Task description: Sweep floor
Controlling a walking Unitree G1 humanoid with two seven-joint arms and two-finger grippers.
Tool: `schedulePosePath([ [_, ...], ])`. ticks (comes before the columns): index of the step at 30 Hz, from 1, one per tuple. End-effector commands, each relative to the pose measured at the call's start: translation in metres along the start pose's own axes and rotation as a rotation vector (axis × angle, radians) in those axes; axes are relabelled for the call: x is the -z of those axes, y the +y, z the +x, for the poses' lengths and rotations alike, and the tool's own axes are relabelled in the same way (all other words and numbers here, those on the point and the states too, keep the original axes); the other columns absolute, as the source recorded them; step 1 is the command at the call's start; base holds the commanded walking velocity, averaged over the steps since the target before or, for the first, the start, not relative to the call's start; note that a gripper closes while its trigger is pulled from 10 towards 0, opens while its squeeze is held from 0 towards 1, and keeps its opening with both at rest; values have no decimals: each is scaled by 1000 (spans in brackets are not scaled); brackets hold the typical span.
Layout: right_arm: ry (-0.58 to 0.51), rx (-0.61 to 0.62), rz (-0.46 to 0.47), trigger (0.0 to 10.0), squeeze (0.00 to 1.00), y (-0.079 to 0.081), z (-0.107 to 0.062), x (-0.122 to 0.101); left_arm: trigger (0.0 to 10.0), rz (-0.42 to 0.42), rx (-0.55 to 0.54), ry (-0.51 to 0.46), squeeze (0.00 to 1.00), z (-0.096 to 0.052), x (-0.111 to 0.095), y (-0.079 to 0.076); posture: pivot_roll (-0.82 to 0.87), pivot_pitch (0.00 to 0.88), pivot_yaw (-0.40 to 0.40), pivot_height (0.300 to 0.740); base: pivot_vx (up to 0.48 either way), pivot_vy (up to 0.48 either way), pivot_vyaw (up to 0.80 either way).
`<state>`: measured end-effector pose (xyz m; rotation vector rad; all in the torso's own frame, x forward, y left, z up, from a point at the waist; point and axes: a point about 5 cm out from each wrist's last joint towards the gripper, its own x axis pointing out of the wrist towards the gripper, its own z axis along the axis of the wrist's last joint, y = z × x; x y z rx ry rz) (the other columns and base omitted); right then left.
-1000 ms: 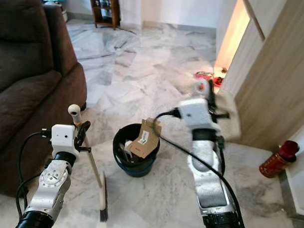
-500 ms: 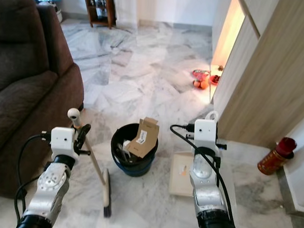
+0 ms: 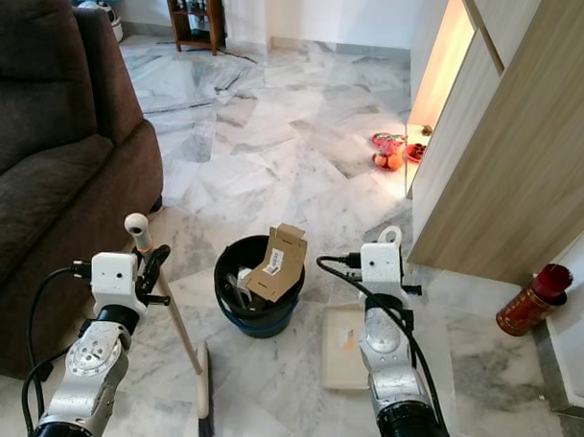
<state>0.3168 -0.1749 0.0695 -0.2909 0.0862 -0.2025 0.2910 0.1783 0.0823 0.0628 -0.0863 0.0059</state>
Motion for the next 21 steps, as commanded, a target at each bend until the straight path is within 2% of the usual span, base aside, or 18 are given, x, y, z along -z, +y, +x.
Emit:
schedulePosePath([
  [1, -65, 2, 43, 10000, 0, 0, 4, -12, 10000, 7, 11, -49, 0, 2, -11, -2, 4, 75, 11, 740, 0, 0, 0],
  [11, -69, -12, 86, 10000, 0, 2, 6, -12, 10000, 4, 15, -53, 0, 2, -11, -2, 6, 72, 8, 740, 0, 0, 0],
  [21, -94, -64, 88, 10000, 0, 10, 4, -13, 10000, -4, 17, -58, 0, 2, -12, -5, 3, 65, 6, 740, -258, 0, 0],
])
